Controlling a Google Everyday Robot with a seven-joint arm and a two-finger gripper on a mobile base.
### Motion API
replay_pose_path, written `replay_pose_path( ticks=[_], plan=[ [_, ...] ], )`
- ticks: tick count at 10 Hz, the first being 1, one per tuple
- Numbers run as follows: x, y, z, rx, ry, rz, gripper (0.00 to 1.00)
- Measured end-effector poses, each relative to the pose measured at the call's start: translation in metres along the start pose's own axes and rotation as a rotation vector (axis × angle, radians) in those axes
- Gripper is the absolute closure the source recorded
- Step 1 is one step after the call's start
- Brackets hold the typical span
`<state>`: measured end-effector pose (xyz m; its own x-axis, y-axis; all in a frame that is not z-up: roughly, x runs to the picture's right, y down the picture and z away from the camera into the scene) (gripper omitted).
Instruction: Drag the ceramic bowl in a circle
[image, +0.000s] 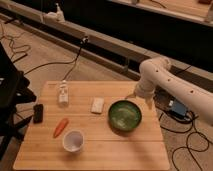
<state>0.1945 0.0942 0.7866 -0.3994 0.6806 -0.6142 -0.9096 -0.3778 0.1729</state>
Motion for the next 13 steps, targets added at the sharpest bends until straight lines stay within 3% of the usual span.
replay_pose_path(
  ticks=[4,6,8,9,11,13],
  plan=[
    [0.014,-0.021,0.043,0.049,0.031,0.037,0.20],
    [0.025,-0.024,0.068,0.035,0.094,0.073,0.20],
    [0.037,-0.027,0.098,0.014,0.194,0.119,0.21],
    [0.040,-0.028,0.108,0.008,0.228,0.132,0.25],
    [0.040,-0.029,0.121,-0.007,0.275,0.143,0.43],
    [0.030,-0.030,0.116,-0.006,0.258,0.129,0.64]
  ],
)
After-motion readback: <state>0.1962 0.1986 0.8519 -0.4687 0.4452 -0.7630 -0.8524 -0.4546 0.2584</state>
